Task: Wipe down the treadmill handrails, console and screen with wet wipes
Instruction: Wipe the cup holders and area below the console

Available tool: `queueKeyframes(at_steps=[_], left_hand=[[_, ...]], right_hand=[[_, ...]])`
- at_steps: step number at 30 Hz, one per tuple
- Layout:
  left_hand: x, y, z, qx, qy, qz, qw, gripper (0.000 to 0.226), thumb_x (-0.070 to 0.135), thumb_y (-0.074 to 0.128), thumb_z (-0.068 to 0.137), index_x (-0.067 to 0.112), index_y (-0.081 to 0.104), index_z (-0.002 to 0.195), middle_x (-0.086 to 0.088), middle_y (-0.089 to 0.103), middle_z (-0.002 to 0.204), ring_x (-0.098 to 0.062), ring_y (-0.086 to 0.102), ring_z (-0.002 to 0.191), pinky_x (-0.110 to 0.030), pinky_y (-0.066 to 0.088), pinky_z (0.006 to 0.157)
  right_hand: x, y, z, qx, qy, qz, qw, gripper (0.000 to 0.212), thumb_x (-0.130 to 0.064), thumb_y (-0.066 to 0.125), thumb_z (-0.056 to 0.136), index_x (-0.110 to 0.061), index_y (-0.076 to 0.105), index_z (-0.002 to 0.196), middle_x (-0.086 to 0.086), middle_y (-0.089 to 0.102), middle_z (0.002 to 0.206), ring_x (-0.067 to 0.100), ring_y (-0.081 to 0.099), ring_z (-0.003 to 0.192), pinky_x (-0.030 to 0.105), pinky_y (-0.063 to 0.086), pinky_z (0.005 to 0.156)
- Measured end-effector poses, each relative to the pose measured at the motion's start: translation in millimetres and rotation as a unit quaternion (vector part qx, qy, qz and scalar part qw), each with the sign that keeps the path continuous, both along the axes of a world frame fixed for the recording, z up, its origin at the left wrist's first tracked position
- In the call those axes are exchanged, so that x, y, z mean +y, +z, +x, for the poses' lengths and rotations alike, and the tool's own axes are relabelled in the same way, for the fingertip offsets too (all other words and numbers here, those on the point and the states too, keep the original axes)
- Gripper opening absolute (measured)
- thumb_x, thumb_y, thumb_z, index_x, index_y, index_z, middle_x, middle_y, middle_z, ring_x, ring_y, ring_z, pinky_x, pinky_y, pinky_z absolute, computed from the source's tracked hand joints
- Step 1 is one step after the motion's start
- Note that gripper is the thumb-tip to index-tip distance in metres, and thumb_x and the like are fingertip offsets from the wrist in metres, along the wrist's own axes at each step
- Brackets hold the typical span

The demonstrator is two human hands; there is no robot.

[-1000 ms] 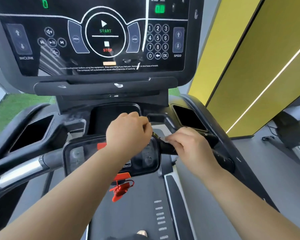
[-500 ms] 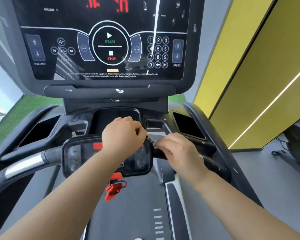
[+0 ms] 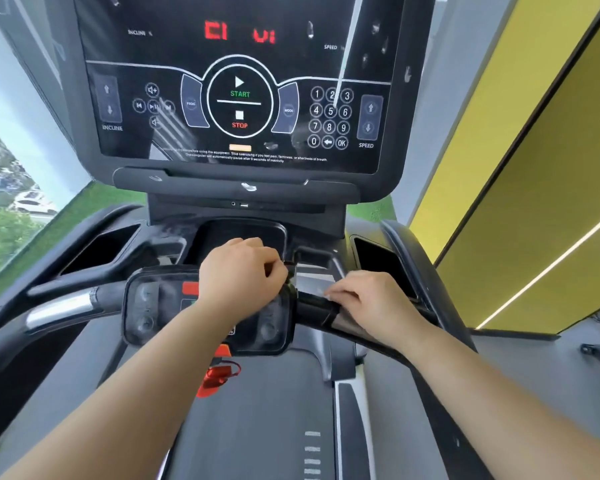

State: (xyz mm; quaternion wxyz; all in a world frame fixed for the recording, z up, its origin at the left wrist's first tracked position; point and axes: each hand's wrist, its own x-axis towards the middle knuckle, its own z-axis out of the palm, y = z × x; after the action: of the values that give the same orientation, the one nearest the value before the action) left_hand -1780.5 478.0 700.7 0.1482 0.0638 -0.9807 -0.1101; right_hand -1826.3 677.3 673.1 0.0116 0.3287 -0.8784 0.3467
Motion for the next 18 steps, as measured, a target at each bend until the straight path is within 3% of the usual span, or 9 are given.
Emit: queueKeyframes(at_steps=[5, 11, 18], left_hand=[[1.9, 0.1, -3.0, -0.007, 0.009, -0.006, 1.000, 0.029, 0.032, 0.046, 0.089, 0.023, 0.064, 0.068, 0.005, 0.055, 0.073, -0.014, 0.052, 0.075, -0.021, 0.034, 0.053], [-1.0, 2.0, -4.6, -0.039, -0.001, -0.003, 0.999, 0.027, 0.036, 0.046, 0.090, 0.027, 0.067, 0.078, 0.006, 0.057, 0.080, -0.012, 0.053, 0.079, -0.022, 0.040, 0.058], [-1.8, 5.5, -8.0, -0.071, 0.005, 0.007, 0.997, 0.027, 0.035, 0.046, 0.090, 0.026, 0.068, 0.079, 0.005, 0.057, 0.082, -0.014, 0.055, 0.077, -0.027, 0.047, 0.062]], right_hand=[[-27.5, 3.6, 4.4, -0.002, 0.036, -0.033, 0.999, 0.013, -0.014, 0.066, 0.088, -0.011, 0.076, 0.094, 0.000, 0.070, 0.085, 0.011, 0.062, 0.081, 0.020, 0.047, 0.076], [4.7, 4.8, -5.4, -0.085, 0.032, -0.015, 0.996, 0.012, -0.014, 0.066, 0.088, -0.014, 0.076, 0.094, -0.009, 0.068, 0.086, -0.007, 0.059, 0.079, 0.003, 0.041, 0.077], [-19.6, -13.0, 12.9, 0.092, 0.064, -0.081, 0.990, 0.015, -0.014, 0.062, 0.086, -0.007, 0.075, 0.087, 0.002, 0.068, 0.080, 0.018, 0.064, 0.076, 0.032, 0.053, 0.069]])
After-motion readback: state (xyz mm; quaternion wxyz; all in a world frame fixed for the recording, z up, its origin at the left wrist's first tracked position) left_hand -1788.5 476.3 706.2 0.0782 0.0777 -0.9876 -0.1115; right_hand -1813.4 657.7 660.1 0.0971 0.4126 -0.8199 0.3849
